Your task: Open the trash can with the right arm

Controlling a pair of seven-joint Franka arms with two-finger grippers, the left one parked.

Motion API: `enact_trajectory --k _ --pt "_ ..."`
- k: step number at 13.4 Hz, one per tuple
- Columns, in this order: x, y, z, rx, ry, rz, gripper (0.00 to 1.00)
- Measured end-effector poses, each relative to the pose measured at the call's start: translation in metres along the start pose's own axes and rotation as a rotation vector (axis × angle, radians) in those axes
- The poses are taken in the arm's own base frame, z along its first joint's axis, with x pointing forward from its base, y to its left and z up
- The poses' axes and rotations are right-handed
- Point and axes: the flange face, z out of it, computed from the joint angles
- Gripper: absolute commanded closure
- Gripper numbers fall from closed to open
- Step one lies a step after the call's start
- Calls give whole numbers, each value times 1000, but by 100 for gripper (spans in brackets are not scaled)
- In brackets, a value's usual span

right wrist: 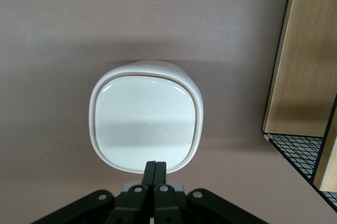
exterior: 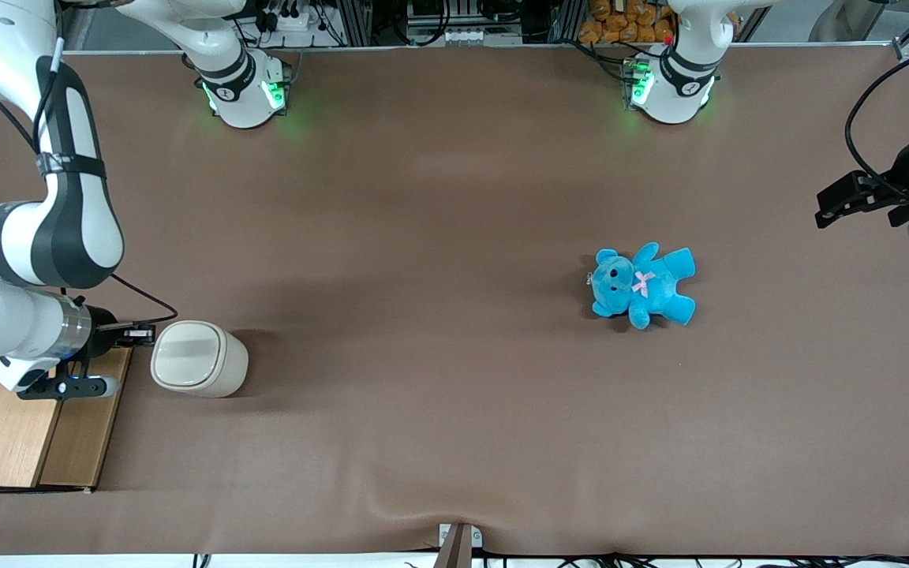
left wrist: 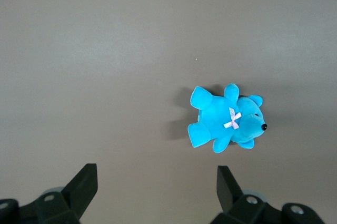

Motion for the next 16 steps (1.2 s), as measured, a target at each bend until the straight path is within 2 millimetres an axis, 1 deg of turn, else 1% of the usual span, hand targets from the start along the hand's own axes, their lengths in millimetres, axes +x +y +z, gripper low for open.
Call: enact_trajectory --k 3,7,9,12,16 --pt "3 4 13 0 -20 5 100" --pt "5 20 29 4 -44 28 100" --pt "7 21 36 4 -52 29 100" --pt "11 21 39 1 -31 29 100" --pt "17 22 48 -2 -7 29 100"
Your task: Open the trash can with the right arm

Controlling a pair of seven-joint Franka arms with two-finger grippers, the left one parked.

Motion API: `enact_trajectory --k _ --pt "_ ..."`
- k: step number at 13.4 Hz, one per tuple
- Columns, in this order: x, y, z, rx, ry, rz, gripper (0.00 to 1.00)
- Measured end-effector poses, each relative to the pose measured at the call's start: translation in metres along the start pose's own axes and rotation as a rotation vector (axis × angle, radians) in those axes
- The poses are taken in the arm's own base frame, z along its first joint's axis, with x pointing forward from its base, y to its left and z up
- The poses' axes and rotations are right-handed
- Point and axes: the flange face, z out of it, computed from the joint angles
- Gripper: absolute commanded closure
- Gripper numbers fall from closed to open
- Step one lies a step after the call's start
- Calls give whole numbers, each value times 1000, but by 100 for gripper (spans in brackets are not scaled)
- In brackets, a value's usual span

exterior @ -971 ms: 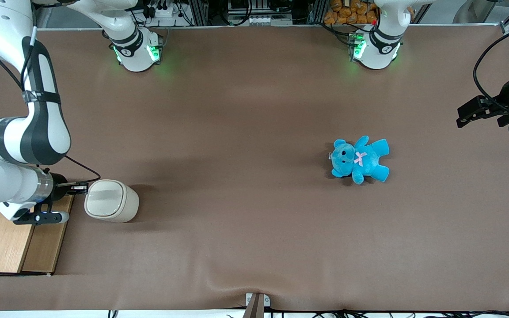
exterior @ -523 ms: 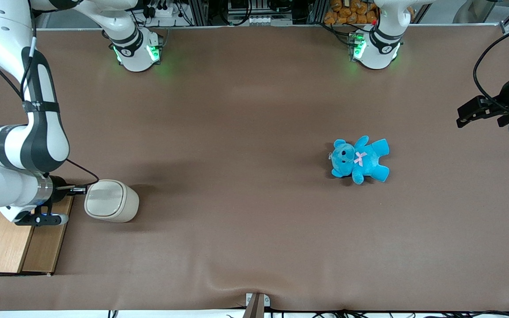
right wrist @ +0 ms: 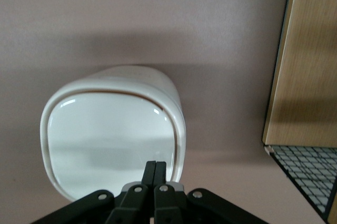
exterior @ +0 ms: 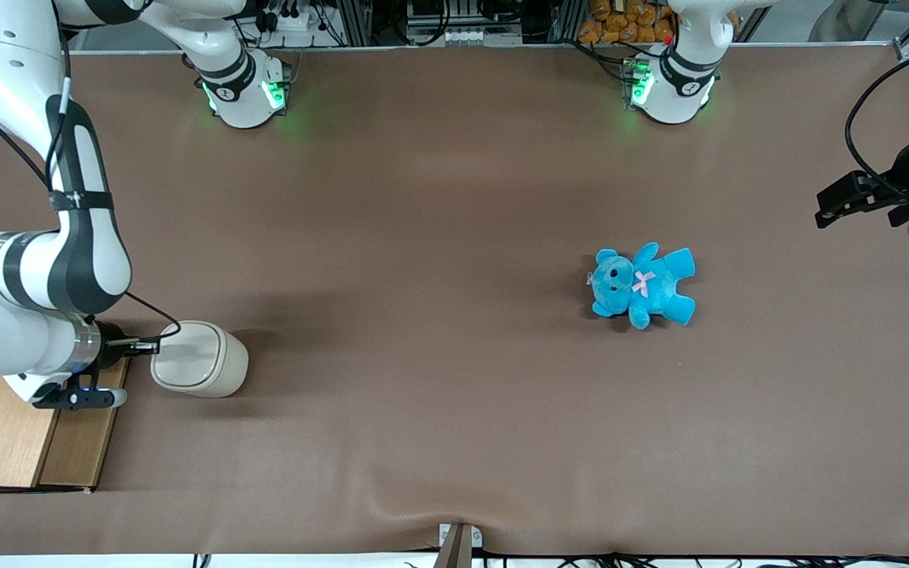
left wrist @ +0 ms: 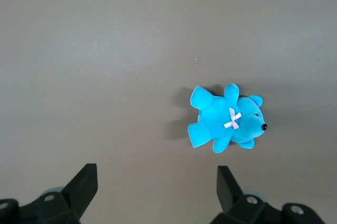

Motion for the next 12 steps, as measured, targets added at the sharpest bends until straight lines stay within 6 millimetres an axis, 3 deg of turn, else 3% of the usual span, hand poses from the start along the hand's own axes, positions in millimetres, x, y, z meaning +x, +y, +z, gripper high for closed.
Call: enact_trajectory --k 12 --pt "8 1 20 -4 6 0 100"
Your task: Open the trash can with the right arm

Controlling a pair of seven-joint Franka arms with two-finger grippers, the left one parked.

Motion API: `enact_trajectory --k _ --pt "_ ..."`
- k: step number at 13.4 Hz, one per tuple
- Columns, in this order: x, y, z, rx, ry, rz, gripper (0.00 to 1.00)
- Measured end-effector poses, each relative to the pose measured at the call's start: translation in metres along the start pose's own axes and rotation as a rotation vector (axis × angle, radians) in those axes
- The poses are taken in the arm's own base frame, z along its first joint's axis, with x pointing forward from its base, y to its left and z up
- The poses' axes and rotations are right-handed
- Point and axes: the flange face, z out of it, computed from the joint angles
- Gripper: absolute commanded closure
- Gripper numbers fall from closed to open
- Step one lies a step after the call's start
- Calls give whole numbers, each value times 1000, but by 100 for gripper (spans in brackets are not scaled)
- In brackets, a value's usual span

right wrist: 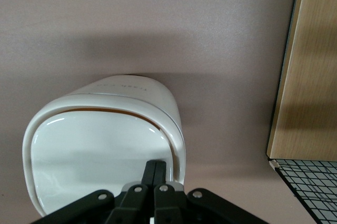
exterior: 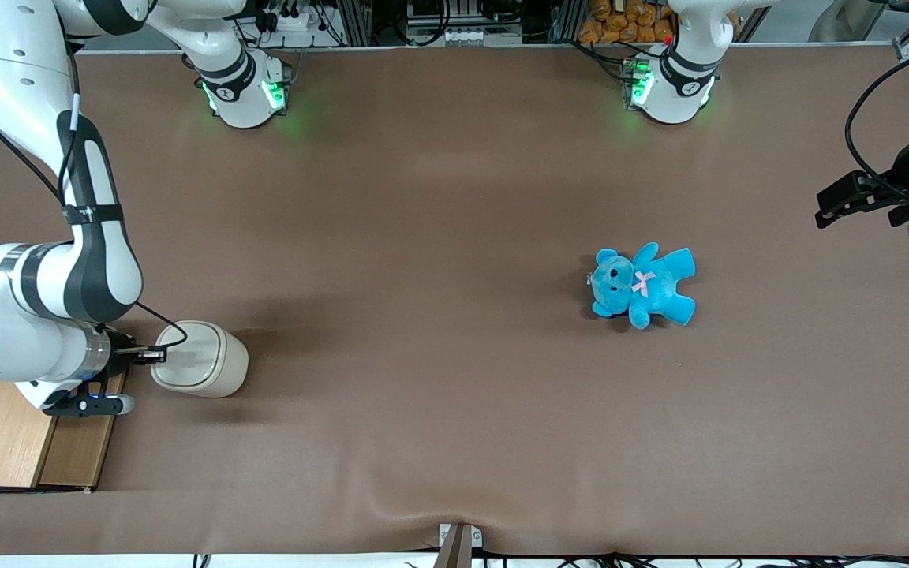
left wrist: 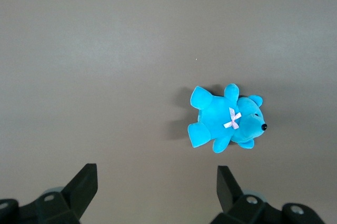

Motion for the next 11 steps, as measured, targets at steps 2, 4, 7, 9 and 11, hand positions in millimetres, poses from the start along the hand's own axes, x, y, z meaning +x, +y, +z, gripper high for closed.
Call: enact_trajectory --k 2,4,7,9,11 --pt "1 0 1 0 4 0 100" --pt "1 0 1 -1 6 0 100" --pt "2 1 1 -1 13 0 100" --pt "2 1 1 -1 17 1 100" --pt "2 1 1 -2 20 1 100"
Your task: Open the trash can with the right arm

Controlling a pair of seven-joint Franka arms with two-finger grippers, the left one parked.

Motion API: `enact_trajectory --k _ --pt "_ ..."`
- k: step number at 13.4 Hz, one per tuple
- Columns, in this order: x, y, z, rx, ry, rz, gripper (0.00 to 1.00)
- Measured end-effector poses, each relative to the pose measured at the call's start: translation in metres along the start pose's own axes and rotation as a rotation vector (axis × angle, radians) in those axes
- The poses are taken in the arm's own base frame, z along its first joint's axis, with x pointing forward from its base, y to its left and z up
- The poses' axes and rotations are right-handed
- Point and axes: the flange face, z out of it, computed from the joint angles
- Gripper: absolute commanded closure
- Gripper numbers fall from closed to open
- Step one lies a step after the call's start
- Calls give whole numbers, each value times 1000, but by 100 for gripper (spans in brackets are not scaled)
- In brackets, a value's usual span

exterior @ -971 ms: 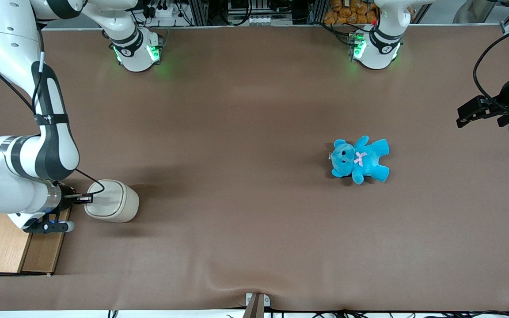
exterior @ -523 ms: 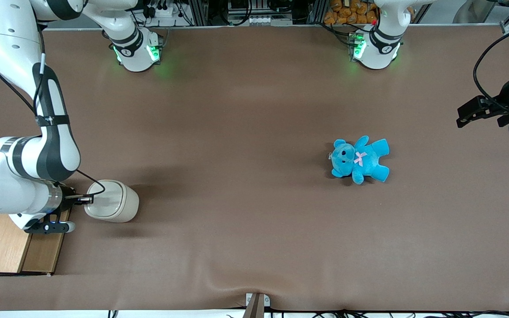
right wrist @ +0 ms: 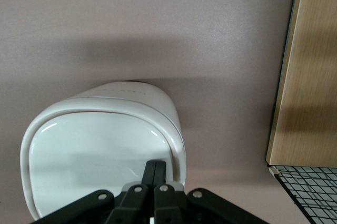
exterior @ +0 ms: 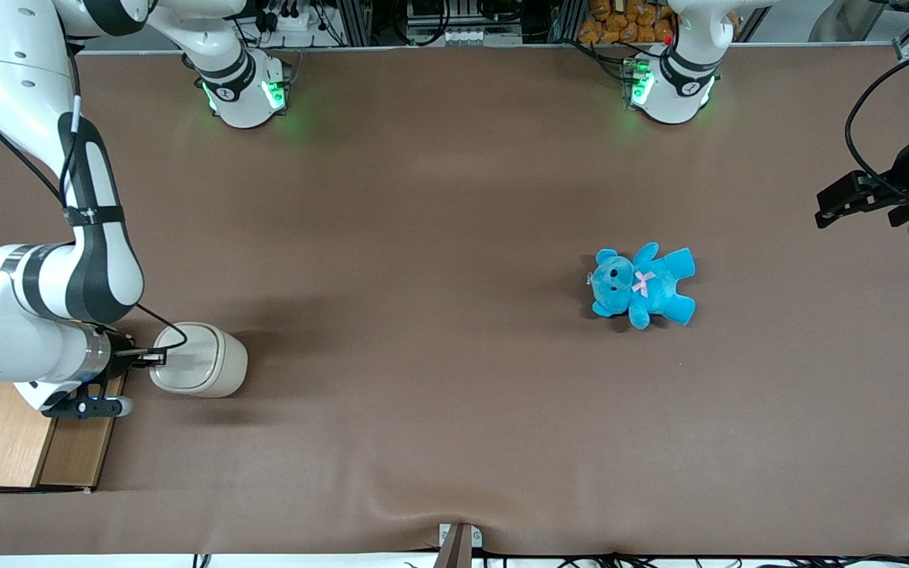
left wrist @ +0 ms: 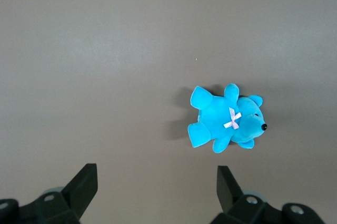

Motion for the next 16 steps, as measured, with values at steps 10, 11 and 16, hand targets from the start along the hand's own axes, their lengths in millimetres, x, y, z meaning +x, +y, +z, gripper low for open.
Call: enact_trajectory --k 10,11,16 --pt "0 -2 0 0 2 -3 100" --pt "0 -4 -1 0 1 -6 100" --pt "-2 -12 -8 2 -34 -18 100"
